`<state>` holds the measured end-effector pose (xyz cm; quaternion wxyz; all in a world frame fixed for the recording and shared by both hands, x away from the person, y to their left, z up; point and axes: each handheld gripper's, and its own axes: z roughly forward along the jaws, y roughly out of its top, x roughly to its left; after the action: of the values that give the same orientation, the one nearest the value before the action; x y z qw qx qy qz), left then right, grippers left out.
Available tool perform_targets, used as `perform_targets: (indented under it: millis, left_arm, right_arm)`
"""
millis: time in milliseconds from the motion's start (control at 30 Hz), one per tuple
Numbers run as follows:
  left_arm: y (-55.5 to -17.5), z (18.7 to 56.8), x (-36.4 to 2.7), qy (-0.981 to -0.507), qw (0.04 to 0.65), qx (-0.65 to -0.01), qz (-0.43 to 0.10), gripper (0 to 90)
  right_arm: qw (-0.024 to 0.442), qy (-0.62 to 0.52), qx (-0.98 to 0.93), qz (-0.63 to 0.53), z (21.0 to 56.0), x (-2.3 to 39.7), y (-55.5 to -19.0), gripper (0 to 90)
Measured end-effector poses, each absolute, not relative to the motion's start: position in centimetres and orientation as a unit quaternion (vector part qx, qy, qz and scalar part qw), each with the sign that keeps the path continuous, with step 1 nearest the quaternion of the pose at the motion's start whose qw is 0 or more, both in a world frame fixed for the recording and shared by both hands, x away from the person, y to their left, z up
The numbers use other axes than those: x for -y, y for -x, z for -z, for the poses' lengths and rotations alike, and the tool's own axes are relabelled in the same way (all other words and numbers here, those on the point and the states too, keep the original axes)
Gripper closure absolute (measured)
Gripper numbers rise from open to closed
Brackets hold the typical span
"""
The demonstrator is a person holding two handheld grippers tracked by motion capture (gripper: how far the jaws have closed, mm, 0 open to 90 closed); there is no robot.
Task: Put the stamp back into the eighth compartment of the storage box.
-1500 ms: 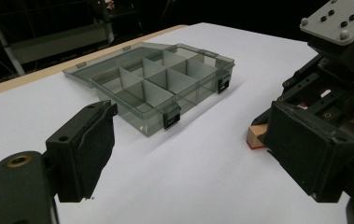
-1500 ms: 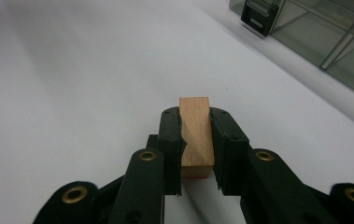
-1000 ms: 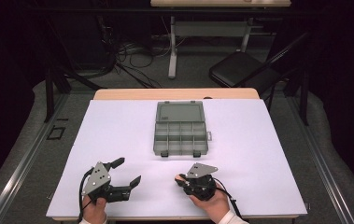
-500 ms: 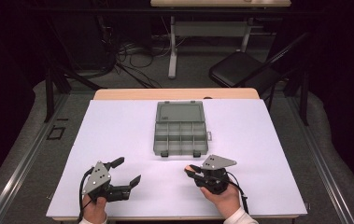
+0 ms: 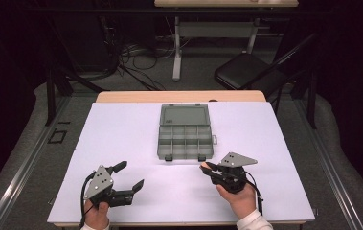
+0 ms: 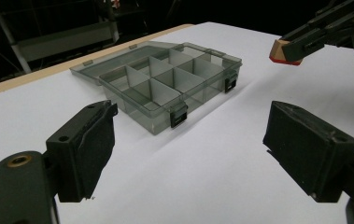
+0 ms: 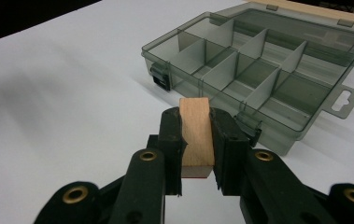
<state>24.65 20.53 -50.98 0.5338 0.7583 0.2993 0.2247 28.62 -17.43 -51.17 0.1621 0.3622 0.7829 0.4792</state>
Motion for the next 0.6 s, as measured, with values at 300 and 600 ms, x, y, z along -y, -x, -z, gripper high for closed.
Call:
perform_targets:
  millis: [300, 600]
  left_arm:
    - [-24.6, 51.0, -20.6, -0.758, 0.534, -0.298, -0.225, 16.3]
    - [-24.6, 50.9, -20.6, -0.758, 0.535, -0.298, -0.225, 16.2]
  right_arm:
    - [0.171, -0.371, -0.777, -0.479, 50.8, 18.3, -28.8, 75.8]
    - [0.177, -0.375, -0.774, -0.478, 50.4, 18.9, -29.2, 75.9]
